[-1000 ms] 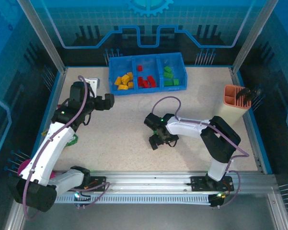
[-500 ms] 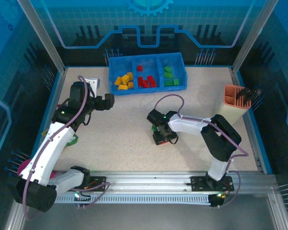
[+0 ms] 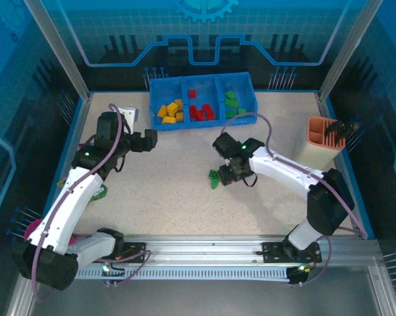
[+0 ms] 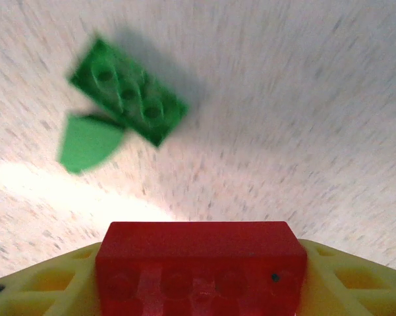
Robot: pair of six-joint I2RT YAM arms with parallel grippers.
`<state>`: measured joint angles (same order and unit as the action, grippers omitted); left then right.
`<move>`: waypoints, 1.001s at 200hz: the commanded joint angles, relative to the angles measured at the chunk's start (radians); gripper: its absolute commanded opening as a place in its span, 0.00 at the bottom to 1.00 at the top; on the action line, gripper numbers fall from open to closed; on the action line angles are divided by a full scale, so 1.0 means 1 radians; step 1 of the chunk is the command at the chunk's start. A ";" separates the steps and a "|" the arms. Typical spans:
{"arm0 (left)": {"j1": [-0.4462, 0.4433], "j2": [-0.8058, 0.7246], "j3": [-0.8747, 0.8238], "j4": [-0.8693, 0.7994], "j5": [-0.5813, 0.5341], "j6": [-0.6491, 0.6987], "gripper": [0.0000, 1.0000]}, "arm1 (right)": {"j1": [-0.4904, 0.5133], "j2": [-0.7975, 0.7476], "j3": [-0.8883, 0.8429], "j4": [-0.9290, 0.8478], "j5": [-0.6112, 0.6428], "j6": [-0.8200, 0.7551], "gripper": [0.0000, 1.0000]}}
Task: Sort the legos into containers by color
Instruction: Place the lego in the container.
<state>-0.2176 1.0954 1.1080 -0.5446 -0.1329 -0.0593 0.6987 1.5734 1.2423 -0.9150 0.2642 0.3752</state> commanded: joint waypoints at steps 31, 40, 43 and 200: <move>0.015 0.008 0.020 0.000 0.009 0.053 0.99 | -0.068 0.075 0.261 -0.016 0.060 -0.203 0.50; 0.015 0.005 0.022 0.002 0.008 0.058 0.99 | -0.082 0.097 0.312 -0.012 0.050 -0.229 0.50; 0.015 0.003 0.023 0.003 0.006 0.059 0.99 | -0.086 0.106 0.330 -0.011 0.045 -0.237 0.50; 0.021 -0.012 0.023 0.015 0.006 0.079 0.99 | -0.220 0.947 1.344 0.147 -0.060 -0.449 0.50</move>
<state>-0.2081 1.1107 1.1099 -0.5423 -0.1333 0.0067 0.4892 2.4294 2.4340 -0.7288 0.2283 -0.0338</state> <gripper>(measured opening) 0.992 0.614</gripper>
